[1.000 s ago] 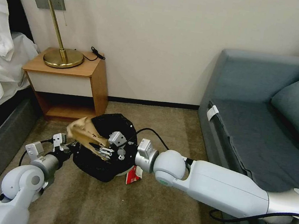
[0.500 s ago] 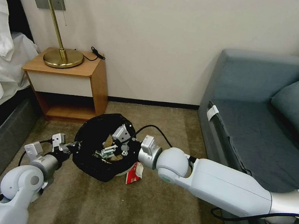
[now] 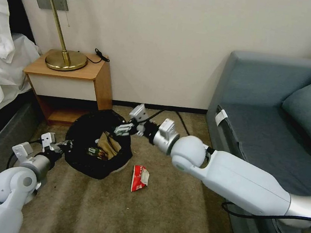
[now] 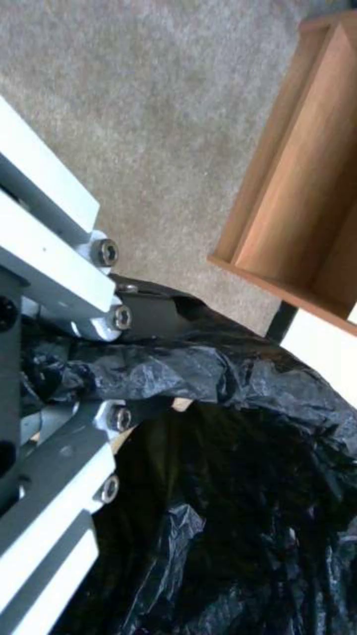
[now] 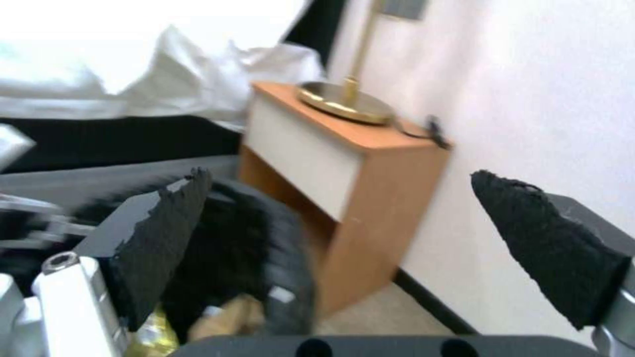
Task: Pick up the trash bin, then pick up the garbage on the floor and place it into the trash bin.
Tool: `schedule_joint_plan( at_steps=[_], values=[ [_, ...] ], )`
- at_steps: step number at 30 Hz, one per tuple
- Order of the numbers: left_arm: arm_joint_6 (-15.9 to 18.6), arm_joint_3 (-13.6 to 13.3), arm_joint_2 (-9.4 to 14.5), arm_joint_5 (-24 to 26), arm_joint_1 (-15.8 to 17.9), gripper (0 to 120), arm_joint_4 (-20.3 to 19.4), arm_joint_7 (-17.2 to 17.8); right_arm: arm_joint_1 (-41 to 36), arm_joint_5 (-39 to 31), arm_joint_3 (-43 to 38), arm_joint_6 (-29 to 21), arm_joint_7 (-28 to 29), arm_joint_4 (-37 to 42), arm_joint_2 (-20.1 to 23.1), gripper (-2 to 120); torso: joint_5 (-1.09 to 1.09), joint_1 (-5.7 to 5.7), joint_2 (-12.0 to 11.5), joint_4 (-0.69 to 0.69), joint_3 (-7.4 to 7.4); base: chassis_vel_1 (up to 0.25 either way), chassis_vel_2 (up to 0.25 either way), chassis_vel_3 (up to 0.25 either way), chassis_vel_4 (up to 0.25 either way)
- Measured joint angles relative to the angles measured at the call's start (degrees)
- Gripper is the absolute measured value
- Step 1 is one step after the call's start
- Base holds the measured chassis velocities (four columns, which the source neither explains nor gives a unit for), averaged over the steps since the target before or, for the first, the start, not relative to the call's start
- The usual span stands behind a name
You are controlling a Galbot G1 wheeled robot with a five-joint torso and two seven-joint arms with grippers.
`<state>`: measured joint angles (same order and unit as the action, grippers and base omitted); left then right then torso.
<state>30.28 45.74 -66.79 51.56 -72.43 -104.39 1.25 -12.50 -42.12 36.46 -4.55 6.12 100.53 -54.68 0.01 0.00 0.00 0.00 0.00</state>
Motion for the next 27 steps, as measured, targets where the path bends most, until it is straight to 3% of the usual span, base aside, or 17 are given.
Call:
schedule_joint_plan(
  at_steps=[15, 27],
  values=[
    [0.03, 0.94, 0.61, -1.44, -0.09, 3, 1.48, 0.37, -9.32, 2.57, -5.80, -3.87, 1.98, -8.37, 0.29, 100, -0.01, 0.00, 0.00, 0.00, 0.00, 0.000, 0.000, 0.000, 0.000],
    [-0.02, 2.17, 0.67, -2.70, -0.93, 3, 2.11, 0.39, -9.10, -1.02, 0.21, -8.27, 1.09, -17.88, -3.59, 100, -0.01, 0.00, 0.00, 0.00, 0.00, 0.000, 0.000, 0.000, 0.000]
  ],
)
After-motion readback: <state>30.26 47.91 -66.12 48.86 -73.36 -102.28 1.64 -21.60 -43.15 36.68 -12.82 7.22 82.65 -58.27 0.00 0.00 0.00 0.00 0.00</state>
